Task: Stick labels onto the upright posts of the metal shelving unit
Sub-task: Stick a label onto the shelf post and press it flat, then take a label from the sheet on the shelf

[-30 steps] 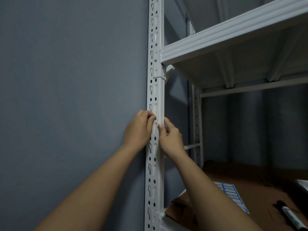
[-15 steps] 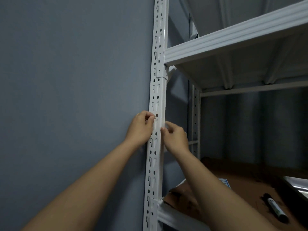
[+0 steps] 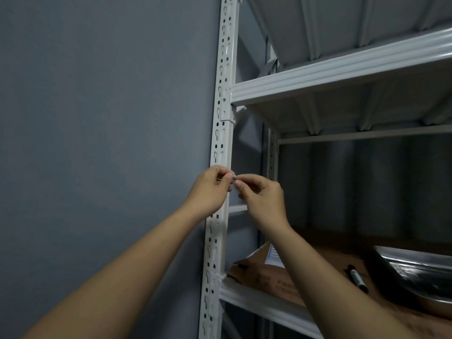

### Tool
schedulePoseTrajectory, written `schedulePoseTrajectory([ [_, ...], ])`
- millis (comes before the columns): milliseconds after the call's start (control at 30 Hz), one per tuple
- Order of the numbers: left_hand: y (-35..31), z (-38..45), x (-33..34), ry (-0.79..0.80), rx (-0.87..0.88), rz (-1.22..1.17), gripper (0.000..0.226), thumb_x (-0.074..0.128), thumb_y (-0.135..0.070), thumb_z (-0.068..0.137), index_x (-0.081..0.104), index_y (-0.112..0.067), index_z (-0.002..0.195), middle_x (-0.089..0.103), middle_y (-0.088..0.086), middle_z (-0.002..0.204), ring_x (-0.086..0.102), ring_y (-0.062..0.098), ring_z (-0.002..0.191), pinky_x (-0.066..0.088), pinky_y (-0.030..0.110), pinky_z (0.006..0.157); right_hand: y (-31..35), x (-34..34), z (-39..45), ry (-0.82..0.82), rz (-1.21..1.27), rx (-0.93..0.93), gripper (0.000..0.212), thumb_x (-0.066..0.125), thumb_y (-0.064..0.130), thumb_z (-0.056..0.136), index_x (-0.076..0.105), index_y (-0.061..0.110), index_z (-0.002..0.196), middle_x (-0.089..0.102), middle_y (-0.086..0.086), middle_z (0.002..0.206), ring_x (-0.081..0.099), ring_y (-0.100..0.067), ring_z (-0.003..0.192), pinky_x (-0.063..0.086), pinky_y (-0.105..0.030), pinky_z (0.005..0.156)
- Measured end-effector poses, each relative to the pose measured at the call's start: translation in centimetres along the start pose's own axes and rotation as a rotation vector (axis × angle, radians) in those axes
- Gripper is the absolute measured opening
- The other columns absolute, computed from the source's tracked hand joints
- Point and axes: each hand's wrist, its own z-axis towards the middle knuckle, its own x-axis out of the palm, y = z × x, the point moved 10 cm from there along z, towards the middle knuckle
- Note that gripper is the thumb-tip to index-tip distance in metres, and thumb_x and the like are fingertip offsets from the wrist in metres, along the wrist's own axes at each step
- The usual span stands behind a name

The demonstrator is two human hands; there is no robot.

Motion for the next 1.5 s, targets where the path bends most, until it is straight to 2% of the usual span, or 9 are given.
schedulePoseTrajectory([
  [333,-5.2,-3.5,0.3,0.034,0.04,-0.005,0.018,0.048,-0.022,0.097,0.052,-0.03,0.081,0.062,-0.004,0.081,0.062,0.015,0.083,0.05,0.029,0.073,3.5,-3.7,-3.0,-0.089,0.138,-0.024,0.012,0.064,0.008,0.09,0.073,0.016,0.095,0.072,0.002,0.087,0.069,-0.008,0.083,0.056,-0.019,0.072],
  [533,-6.8,-5.1,1.1,0.048,0.003,-0.056,0.014,0.049,-0.021,0.096,0.056,-0.026,0.086,0.065,0.0,0.087,0.062,0.015,0.083,0.053,0.037,0.08,4.9,-5.5,-4.2,-0.118,0.144,-0.009,0.011,0.068,0.006,0.086,0.075,0.014,0.091,0.074,-0.003,0.085,0.071,-0.016,0.086,0.058,-0.035,0.083],
  [633,-7.7,-5.7,1.5,0.061,0.01,-0.059,0.012,0.049,-0.022,0.096,0.058,-0.025,0.088,0.065,0.0,0.087,0.063,0.018,0.086,0.054,0.039,0.08,5.5,-6.6,-4.7,-0.138,0.115,-0.01,0.011,0.072,0.009,0.083,0.075,0.019,0.087,0.075,0.0,0.084,0.071,-0.012,0.085,0.058,-0.035,0.083],
  [867,-9.1,-6.8,3.6,0.104,0.011,-0.137,0.013,0.054,-0.02,0.094,0.067,-0.022,0.094,0.067,-0.005,0.089,0.063,0.009,0.086,0.053,0.026,0.074,7.2,-10.1,-6.1,-0.21,-0.085,-0.098,0.012,0.069,0.012,0.086,0.071,0.024,0.085,0.068,0.014,0.077,0.064,0.005,0.077,0.05,-0.01,0.069],
  [933,-9.5,-7.0,4.6,0.11,0.018,-0.145,0.012,0.057,-0.019,0.093,0.068,-0.023,0.093,0.068,-0.007,0.09,0.063,0.006,0.087,0.05,0.02,0.071,6.8,-11.5,-6.2,-0.238,-0.104,-0.09,0.012,0.067,0.011,0.087,0.07,0.023,0.084,0.067,0.013,0.076,0.062,0.006,0.074,0.049,-0.009,0.067],
  [1033,-9.5,-7.2,6.9,0.129,0.008,-0.13,0.012,0.057,-0.02,0.093,0.068,-0.024,0.094,0.068,-0.008,0.091,0.063,0.007,0.09,0.05,0.024,0.074,5.2,-14.1,-6.3,-0.298,-0.136,-0.037,0.008,0.067,0.012,0.087,0.07,0.019,0.084,0.068,0.01,0.076,0.062,0.004,0.074,0.051,-0.013,0.068],
  [1167,-9.7,-7.4,10.7,0.152,0.02,-0.116,0.012,0.057,-0.02,0.093,0.067,-0.027,0.088,0.068,-0.009,0.088,0.064,0.012,0.092,0.051,0.036,0.089,2.3,-18.1,-6.8,-0.35,-0.222,0.069,0.007,0.071,0.013,0.082,0.071,0.018,0.078,0.068,0.01,0.071,0.061,0.006,0.067,0.048,-0.01,0.063],
  [1333,-9.4,-7.8,15.5,0.191,-0.002,-0.097,0.013,0.056,-0.02,0.094,0.068,-0.019,0.096,0.069,-0.004,0.096,0.063,0.013,0.094,0.051,0.034,0.088,-1.4,-23.6,-7.5,-0.386,-0.358,0.223,0.007,0.072,0.013,0.08,0.072,0.019,0.077,0.068,0.009,0.073,0.063,-0.002,0.073,0.051,-0.02,0.071],
  [1500,-8.0,-8.2,20.3,0.262,-0.039,-0.083,0.013,0.055,-0.02,0.094,0.068,-0.019,0.096,0.069,-0.002,0.102,0.062,0.016,0.098,0.05,0.033,0.086,-4.6,-28.1,-8.1,-0.359,-0.494,0.313,0.002,0.074,0.013,0.082,0.074,0.015,0.083,0.07,0.005,0.077,0.065,-0.008,0.079,0.051,-0.022,0.072],
])
